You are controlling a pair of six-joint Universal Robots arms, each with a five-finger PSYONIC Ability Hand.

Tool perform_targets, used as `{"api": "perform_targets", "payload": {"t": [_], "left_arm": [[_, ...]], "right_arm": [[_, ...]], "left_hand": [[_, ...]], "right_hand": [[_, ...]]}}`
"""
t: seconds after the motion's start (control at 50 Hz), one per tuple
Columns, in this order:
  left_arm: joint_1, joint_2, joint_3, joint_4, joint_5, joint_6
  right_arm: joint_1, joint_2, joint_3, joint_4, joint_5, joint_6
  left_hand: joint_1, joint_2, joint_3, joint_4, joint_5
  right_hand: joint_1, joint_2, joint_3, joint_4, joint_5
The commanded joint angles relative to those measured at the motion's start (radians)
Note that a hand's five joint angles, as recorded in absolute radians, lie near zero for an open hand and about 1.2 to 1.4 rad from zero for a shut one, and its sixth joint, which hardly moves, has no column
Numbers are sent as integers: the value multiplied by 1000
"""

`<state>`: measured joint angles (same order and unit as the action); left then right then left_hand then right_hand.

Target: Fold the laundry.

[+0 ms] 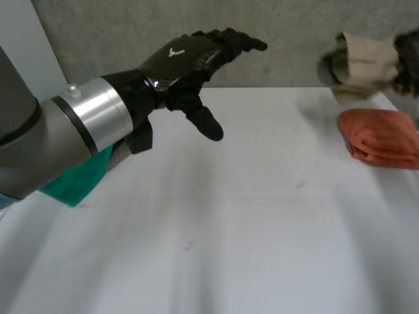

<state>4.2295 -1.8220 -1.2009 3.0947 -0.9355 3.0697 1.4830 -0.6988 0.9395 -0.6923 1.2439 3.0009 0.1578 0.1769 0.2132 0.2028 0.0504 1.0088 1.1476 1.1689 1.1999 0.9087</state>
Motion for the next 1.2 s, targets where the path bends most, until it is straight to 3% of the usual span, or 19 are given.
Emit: {"api": "perform_targets", "payload": {"t": [0.02, 0.14, 0.2, 0.22, 0.24, 0.46, 0.6, 0.66, 0.68, 0.72, 0.76, 0.82, 0.92, 0.96, 1.0, 1.08, 1.12, 1.2], "left_arm": [[-16, -31, -42, 39, 3, 4], [-16, -60, -43, 39, 3, 6], [-17, -68, -37, 36, 3, 6], [-17, -69, -34, 36, 3, 6], [-17, -71, -32, 36, 3, 6], [-28, -53, 12, 12, -2, 4], [-26, -10, -15, -1, -8, -2], [-25, 27, -37, 4, -19, -5], [-25, 33, -39, 7, -22, -5], [-23, 53, -35, 21, -42, -6], [-20, 69, -28, 36, -68, -6], [-14, 89, 17, 64, -149, -8], [61, 105, 110, 51, -367, 20], [143, 101, 154, 32, -460, 53], [193, 78, 178, 15, -485, 81], [302, -38, 219, -8, -490, 219], [345, -137, 241, -1, -493, 317], [395, -327, 279, 22, -480, 425]], "right_arm": [[-168, 225, -96, -7, -159, -20], [-248, 358, -133, -21, -282, -109], [-265, 361, -127, -10, -288, -132], [-270, 343, -114, 0, -282, -135], [-270, 328, -105, 8, -276, -137], [-242, -66, 151, 69, -183, -30], [-286, -240, 226, 261, -114, -137], [-311, -271, 187, 422, -11, -288], [-317, -275, 147, 488, 80, -371], [-316, -278, 102, 530, 185, -457], [-294, -294, 53, 507, 314, -560], [-253, -315, 28, 397, 351, -596], [-121, -434, 158, 57, 261, -580], [-74, -467, 223, -37, 204, -561], [1, -505, 327, -149, 88, -521], [115, -550, 494, -211, -85, -462], [154, -556, 550, -199, -107, -458], [233, -538, 653, -124, -67, -471]], "left_hand": [[17, -2, -39, -28, -50], [17, -2, -39, -28, -50], [17, -2, -39, -28, -50], [17, -2, -39, -28, -50], [17, -2, -39, -28, -50], [17, -2, -39, -28, -50], [17, -2, -39, -28, -50], [17, -2, -39, -28, -50], [17, -2, -39, -28, -50], [17, -2, -39, -28, -50], [17, -2, -39, -28, -50], [17, -2, -39, -28, -50], [17, -2, -39, -28, -50], [17, -2, -39, -28, -50], [17, -2, -39, -28, -50], [17, -2, -39, -28, -50], [17, -2, -39, -28, -50], [17, -2, -39, -28, -50]], "right_hand": [[387, 249, 227, 196, 313], [387, 249, 227, 196, 313], [387, 249, 227, 196, 313], [-424, -563, -584, -615, -498], [-834, -973, -994, -1025, -909], [-834, -973, -994, -1025, -909], [-834, -973, -994, -1025, -909], [-834, -973, -994, -1025, -909], [-834, -973, -994, -1025, -909], [-834, -973, -994, -1025, -909], [-834, -973, -994, -1025, -909], [-834, -973, -994, -1025, -909], [-834, -973, -994, -1025, -909], [-834, -973, -994, -1025, -909], [-834, -973, -994, -1025, -909], [-834, -973, -994, -1025, -909], [-834, -973, -994, -1025, -909], [-834, -973, -994, -1025, -909]]}}
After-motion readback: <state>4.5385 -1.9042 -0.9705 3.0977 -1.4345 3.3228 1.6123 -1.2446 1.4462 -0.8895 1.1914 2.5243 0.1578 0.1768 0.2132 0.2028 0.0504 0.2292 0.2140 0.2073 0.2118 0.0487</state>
